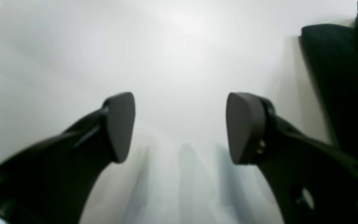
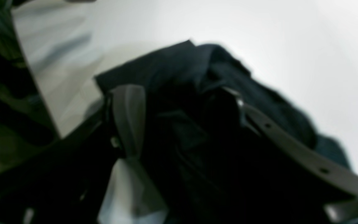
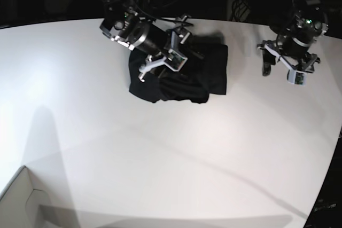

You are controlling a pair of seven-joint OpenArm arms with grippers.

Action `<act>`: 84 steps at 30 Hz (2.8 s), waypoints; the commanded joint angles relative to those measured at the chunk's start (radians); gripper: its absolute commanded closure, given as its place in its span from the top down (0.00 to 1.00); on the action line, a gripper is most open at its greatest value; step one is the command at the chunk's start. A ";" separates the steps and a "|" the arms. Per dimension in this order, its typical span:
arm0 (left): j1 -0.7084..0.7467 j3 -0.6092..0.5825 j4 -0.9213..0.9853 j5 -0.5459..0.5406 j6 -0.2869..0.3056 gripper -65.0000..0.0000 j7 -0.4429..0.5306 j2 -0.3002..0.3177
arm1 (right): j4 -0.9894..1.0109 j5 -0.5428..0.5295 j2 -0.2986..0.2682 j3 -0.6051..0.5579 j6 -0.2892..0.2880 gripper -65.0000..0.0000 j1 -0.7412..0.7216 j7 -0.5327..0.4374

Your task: Layout the t-shirt on the table in an organized manner, then fold the t-shirt properly

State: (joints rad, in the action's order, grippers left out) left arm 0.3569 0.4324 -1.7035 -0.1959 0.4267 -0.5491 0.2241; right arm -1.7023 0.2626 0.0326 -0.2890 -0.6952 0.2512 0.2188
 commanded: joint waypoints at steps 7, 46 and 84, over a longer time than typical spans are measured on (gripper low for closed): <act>-0.005 0.007 -0.014 -0.010 0.001 0.69 0.022 0.013 | -0.009 -0.018 0.008 -0.003 -0.003 0.55 -0.008 -0.037; -0.108 -0.248 0.161 -0.006 -0.001 0.68 0.022 -0.009 | -0.186 -0.018 0.025 -0.266 -0.003 0.00 -0.077 0.087; -0.109 -0.243 0.164 -0.009 -0.001 0.68 0.025 -0.007 | -0.032 -0.016 -0.090 -0.164 -0.003 0.39 -0.137 0.213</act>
State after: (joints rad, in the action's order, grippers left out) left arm 0.2489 0.1864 -1.5311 -0.1997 0.4229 -0.5190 0.2081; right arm -1.7184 0.2581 -0.0635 -0.4526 -0.7017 0.1257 0.4568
